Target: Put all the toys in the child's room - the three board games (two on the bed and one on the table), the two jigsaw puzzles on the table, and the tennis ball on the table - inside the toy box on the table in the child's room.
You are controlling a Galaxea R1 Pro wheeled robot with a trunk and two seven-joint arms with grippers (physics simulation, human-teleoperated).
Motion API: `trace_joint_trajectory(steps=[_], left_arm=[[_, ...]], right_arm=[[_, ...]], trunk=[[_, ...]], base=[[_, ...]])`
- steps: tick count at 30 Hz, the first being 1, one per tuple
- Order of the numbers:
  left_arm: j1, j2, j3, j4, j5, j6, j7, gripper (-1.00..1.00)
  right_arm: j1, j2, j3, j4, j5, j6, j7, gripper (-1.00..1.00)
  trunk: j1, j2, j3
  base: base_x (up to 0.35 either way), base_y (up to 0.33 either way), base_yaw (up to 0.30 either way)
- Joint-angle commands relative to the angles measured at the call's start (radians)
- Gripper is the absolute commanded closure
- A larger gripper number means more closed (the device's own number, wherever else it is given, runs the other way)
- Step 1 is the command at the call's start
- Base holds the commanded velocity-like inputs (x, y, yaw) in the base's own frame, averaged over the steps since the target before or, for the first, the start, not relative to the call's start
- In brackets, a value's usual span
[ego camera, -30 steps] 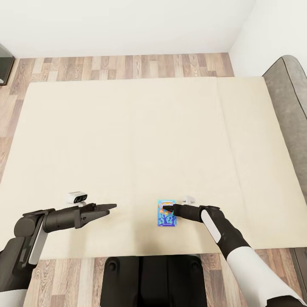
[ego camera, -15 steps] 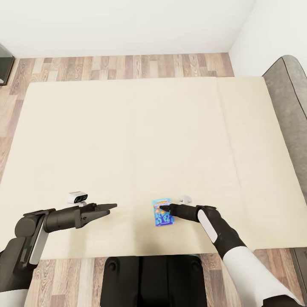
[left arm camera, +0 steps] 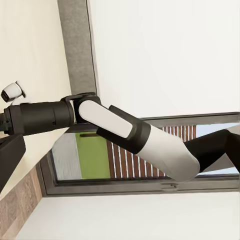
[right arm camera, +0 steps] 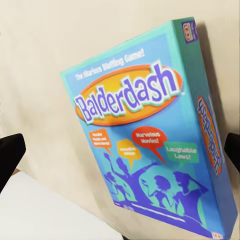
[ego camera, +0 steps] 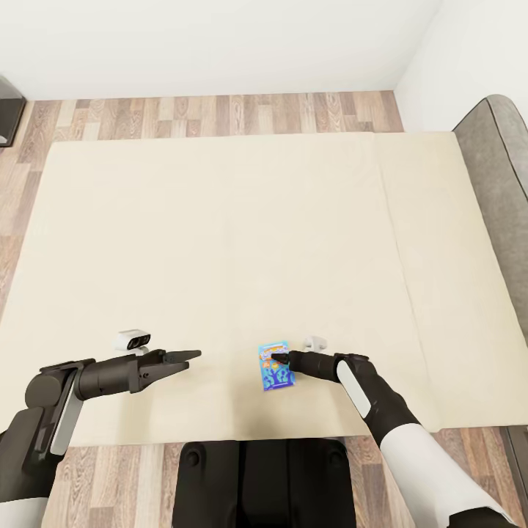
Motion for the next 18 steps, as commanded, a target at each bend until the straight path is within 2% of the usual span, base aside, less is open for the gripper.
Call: trace_joint_trajectory(steps=[1,7,18], left_arm=[[0.000,0.000,0.000,0.000,0.000,0.011,-0.004,-1.00],[0.000,0.000,0.000,0.000,-0.001,0.011,-0.004,-1.00],[0.000,0.000,0.000,0.000,-0.001,0.011,-0.004,-1.00]], right_arm=[[0.000,0.000,0.000,-0.001,-0.002,0.005,0.000,-1.00],[0.000,0.000,0.000,-0.001,-0.002,0.005,0.000,-1.00],[0.000,0.000,0.000,-0.001,-0.002,0.005,0.000,-1.00]], trunk=[[0.001,-0.002,-0.001],[0.001,-0.002,-0.001],[0.001,-0.002,-0.001]], base=[[0.000,0.111,0.000],[0.000,0.081,0.000],[0.000,0.011,0.000]])
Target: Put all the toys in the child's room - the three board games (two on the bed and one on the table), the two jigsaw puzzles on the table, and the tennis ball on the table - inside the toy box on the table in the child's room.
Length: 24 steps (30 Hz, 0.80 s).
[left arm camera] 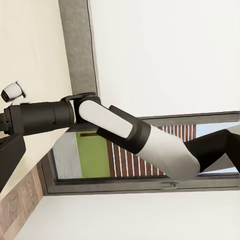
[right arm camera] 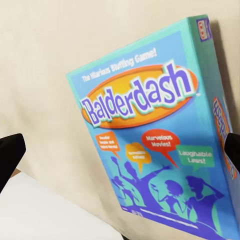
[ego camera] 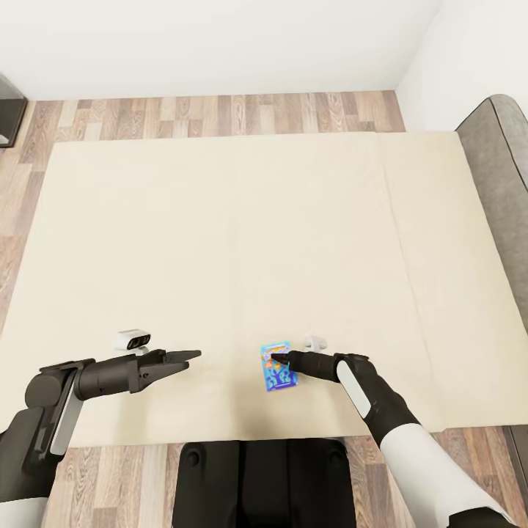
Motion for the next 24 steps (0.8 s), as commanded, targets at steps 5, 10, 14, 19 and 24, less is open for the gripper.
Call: trace_joint_trajectory(steps=[5,10,14,19,24], left_arm=[[0.000,0.000,0.000,0.000,-0.001,0.011,-0.004,-1.00],[0.000,0.000,-0.001,0.000,0.000,0.011,-0.004,-1.00],[0.000,0.000,-0.001,0.000,-0.001,0.011,-0.004,-1.00],[0.000,0.000,0.000,0.000,0.000,0.011,-0.004,-1.00],[0.000,0.000,0.000,0.000,-0.001,0.011,-0.004,-1.00]], right_arm=[[0.000,0.000,0.000,-0.001,-0.002,0.005,0.000,-1.00],[0.000,0.000,0.000,0.000,-0.002,0.005,0.000,-1.00],[0.000,0.000,0.000,0.000,-0.002,0.005,0.000,-1.00],[0.000,0.000,0.000,0.000,-0.002,0.005,0.000,-1.00],[0.000,0.001,0.000,0.000,-0.002,0.005,0.000,-1.00]], trunk=[[0.001,-0.001,-0.001],[0.001,-0.001,-0.001],[0.001,-0.001,-0.001],[0.001,-0.001,-0.001],[0.001,-0.001,-0.001]], base=[[0.000,0.047,0.000],[0.000,0.039,0.000],[0.000,0.010,0.000],[0.000,0.022,0.000],[0.000,0.080,0.000]])
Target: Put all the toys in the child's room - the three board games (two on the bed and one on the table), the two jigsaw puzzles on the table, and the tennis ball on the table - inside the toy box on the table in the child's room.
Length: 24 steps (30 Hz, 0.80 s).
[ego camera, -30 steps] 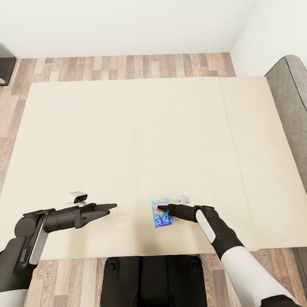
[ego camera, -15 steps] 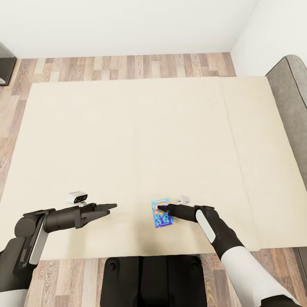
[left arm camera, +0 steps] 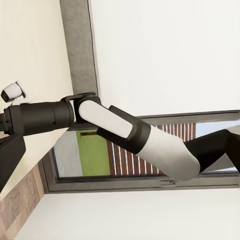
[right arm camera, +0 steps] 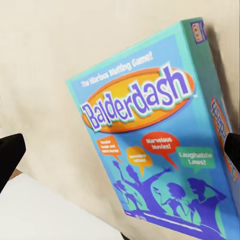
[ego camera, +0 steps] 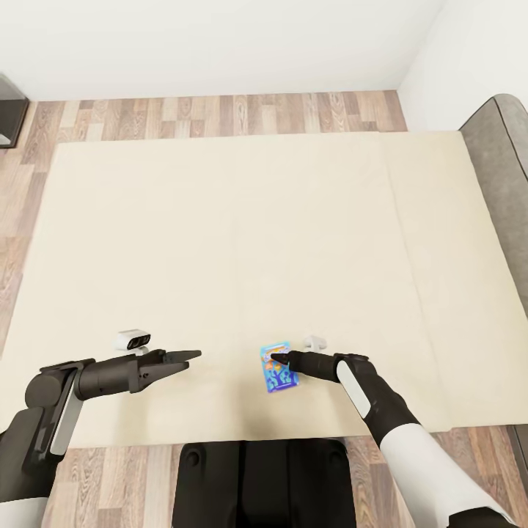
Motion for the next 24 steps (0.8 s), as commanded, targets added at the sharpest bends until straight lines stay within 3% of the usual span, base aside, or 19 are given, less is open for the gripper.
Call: trace_joint_trajectory(steps=[1,24], left_arm=[[0.000,0.000,0.000,0.000,0.000,0.011,-0.004,-1.00],[0.000,0.000,0.000,0.000,-0.001,0.011,-0.004,-1.00]], right_arm=[[0.000,0.000,0.000,-0.001,-0.002,0.005,0.000,-1.00],[0.000,0.001,0.000,-0.001,-0.003,0.005,0.000,-1.00]], trunk=[[0.001,-0.002,-0.001],[0.001,-0.002,-0.001]], base=[[0.000,0.095,0.000],[0.000,0.080,0.000]])
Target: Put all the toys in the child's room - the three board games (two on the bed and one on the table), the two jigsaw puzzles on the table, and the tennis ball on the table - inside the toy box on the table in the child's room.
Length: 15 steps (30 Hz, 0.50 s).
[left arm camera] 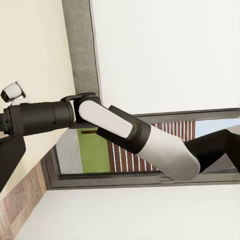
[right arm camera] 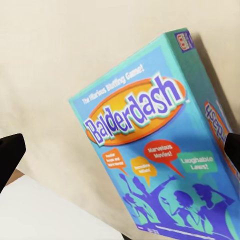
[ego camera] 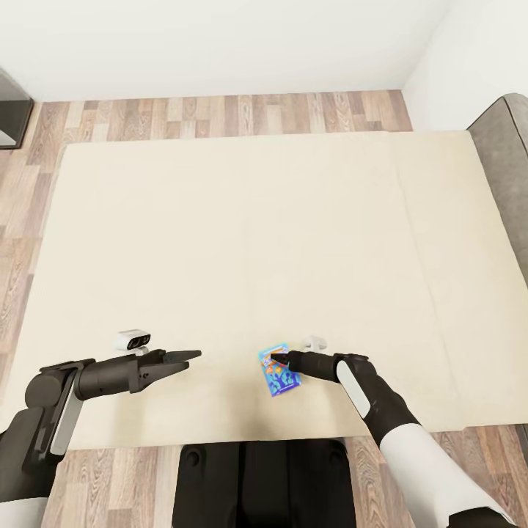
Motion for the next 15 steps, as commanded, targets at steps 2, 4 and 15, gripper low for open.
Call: trace_joint_trajectory(steps=[2,4,15], left_arm=[[0.000,0.000,0.000,0.000,0.000,0.011,-0.004,-1.00],[0.000,0.000,0.000,0.000,0.000,0.011,-0.004,-1.00],[0.000,0.000,0.000,0.000,0.000,0.011,-0.004,-1.00]], right_arm=[[0.000,0.000,0.000,-0.001,-0.002,0.005,0.000,-1.00],[0.000,0.000,0.000,-0.001,-0.002,0.005,0.000,-1.00],[0.000,0.000,0.000,-0.001,-0.003,0.005,0.000,-1.00]], trunk=[[0.001,-0.001,-0.001],[0.001,-0.001,-0.001],[0.001,-0.001,-0.001]], base=[[0.000,0.008,0.000],[0.000,0.003,0.000],[0.000,0.001,0.000]])
